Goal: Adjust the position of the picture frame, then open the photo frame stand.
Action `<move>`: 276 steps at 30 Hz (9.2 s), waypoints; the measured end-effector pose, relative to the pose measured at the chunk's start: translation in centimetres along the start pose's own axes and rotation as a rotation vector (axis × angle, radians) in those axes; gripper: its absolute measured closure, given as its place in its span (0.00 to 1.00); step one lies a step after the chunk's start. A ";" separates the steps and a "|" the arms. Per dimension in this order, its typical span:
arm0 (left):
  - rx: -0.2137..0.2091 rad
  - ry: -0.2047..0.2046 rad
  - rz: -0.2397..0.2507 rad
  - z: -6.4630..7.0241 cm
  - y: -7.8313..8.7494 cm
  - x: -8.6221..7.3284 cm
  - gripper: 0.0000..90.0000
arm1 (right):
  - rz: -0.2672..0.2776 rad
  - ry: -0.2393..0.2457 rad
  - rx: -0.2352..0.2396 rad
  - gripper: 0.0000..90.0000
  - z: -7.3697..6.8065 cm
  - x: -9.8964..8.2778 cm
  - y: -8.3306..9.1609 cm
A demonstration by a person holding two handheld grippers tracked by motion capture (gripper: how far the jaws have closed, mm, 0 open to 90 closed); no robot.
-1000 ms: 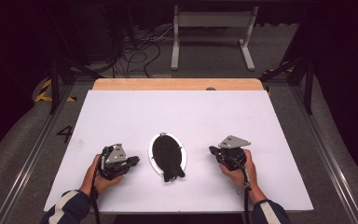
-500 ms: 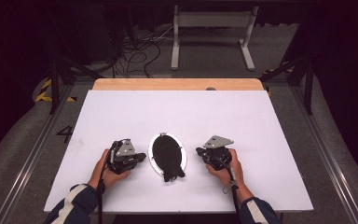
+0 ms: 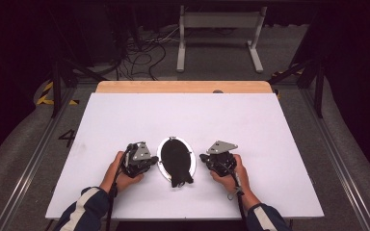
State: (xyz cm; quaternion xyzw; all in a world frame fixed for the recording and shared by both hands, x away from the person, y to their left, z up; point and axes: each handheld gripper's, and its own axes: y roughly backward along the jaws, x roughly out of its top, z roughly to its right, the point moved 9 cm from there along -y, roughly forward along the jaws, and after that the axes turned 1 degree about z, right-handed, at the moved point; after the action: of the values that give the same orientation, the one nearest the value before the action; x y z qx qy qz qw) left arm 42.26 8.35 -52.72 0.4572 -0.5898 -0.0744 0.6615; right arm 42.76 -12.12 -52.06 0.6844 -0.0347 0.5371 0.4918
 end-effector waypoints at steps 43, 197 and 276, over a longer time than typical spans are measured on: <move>-0.009 -0.052 0.017 1.8 -2.1 2.5 0.94 | -0.032 0.012 -0.005 1.00 0.3 -1.8 2.3; 0.080 0.107 0.062 0.5 8.5 -7.3 0.20 | 0.005 -0.537 0.423 0.72 -2.1 -1.8 3.3; -0.281 0.192 0.103 0.9 -3.6 4.4 0.18 | 0.112 -0.557 0.540 0.72 -2.2 0.6 1.9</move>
State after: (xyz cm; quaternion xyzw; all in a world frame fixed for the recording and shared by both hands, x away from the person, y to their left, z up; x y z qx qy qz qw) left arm 44.40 3.04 -52.12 0.3346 -0.5304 -0.0781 0.7750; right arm 40.33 -11.25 -50.52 0.9059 -0.0615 0.3465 0.2355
